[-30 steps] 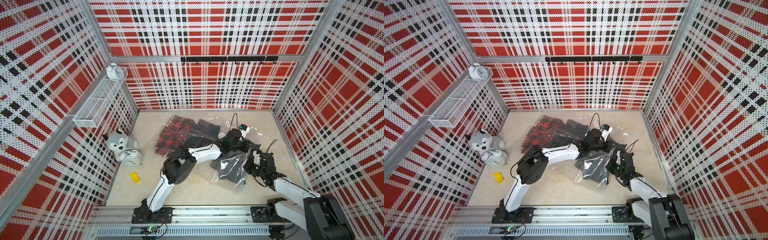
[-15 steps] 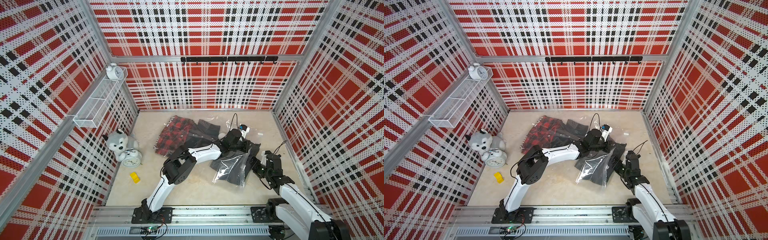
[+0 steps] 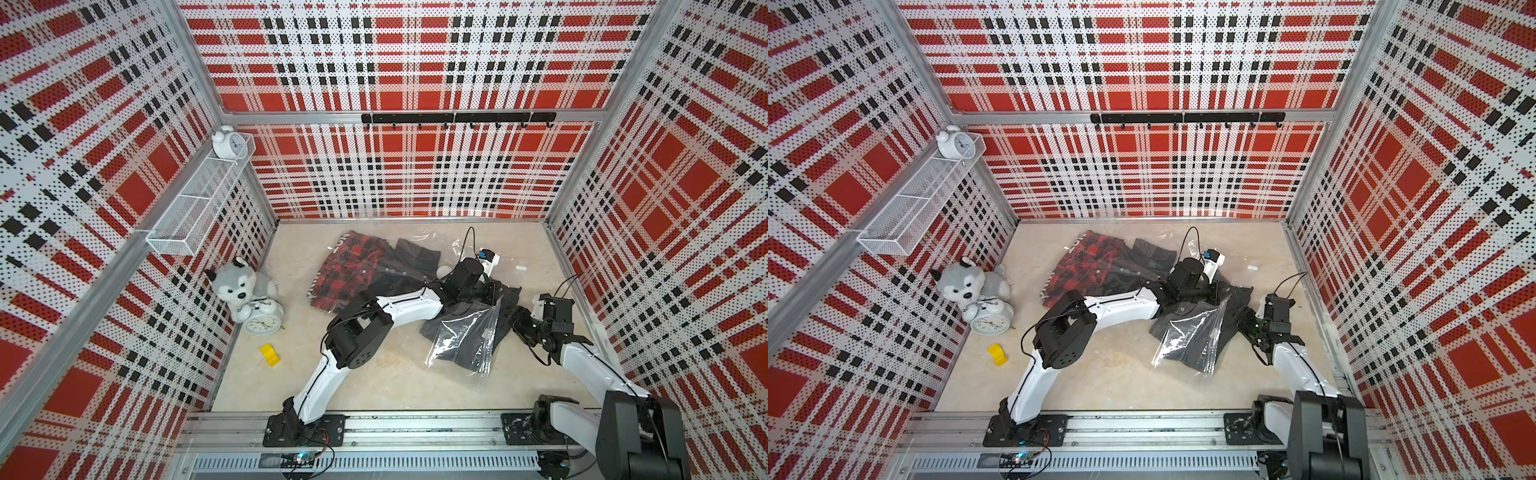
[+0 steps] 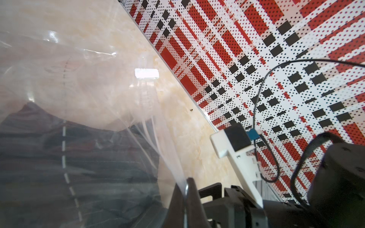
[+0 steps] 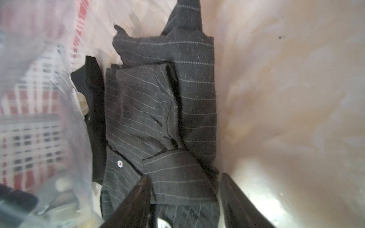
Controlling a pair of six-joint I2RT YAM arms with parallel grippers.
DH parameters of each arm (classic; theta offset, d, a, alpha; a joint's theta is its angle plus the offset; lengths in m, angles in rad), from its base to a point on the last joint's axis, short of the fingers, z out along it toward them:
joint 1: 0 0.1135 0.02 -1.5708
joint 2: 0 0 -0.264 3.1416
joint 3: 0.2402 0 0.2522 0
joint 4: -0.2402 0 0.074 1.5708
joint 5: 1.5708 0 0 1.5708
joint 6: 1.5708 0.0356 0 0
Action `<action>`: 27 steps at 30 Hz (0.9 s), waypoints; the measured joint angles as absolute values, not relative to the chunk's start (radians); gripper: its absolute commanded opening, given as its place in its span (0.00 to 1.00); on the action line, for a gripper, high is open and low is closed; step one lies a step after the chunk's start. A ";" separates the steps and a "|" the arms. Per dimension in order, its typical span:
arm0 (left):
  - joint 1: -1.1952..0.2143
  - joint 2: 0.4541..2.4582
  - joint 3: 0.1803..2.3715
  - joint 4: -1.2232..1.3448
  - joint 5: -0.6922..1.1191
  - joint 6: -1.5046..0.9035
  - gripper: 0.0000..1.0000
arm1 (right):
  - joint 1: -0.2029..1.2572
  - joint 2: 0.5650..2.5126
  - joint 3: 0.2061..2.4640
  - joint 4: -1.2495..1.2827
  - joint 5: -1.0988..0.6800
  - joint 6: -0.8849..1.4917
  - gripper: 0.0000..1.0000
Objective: Place the folded shirt into the vacuum bag
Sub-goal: Place the shirt in the vacuum bag.
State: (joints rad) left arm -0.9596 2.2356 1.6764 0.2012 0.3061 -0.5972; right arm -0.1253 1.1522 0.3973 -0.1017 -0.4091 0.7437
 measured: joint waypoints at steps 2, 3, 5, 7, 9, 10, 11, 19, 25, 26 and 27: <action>-0.960 2.236 1.676 0.201 0.307 -0.597 0.00 | -0.126 1.209 0.411 -0.069 -0.426 0.747 0.31; -0.960 2.236 1.676 0.201 0.307 -0.597 0.00 | -0.126 1.234 0.418 -0.052 -0.433 0.746 0.28; -0.961 2.236 1.676 0.201 0.307 -0.597 0.00 | -0.125 1.283 0.435 -0.015 -0.453 0.755 0.23; -0.962 2.236 1.676 0.201 0.306 -0.597 0.00 | -0.125 1.327 0.455 0.020 -0.469 0.762 0.21; -0.963 2.236 1.676 0.201 0.306 -0.597 0.00 | -0.122 1.367 0.476 0.053 -0.484 0.773 0.20; -0.965 2.236 1.676 0.200 0.306 -0.597 0.00 | -0.118 1.386 0.486 0.071 -0.490 0.780 0.20; -0.966 2.236 1.676 0.200 0.305 -0.597 0.00 | -0.114 1.406 0.496 0.089 -0.495 0.786 0.20; -0.973 2.236 1.676 0.198 0.296 -0.596 0.00 | -0.064 1.569 0.558 0.228 -0.515 0.844 0.24; -0.972 2.235 1.676 0.202 0.286 -0.595 0.00 | -0.046 1.546 0.546 0.241 -0.501 0.855 0.47; -0.972 2.235 1.676 0.202 0.286 -0.595 0.00 | -0.046 1.520 0.534 0.228 -0.493 0.855 0.50; -0.972 2.235 1.676 0.202 0.285 -0.595 0.00 | -0.048 1.484 0.517 0.215 -0.484 0.850 0.55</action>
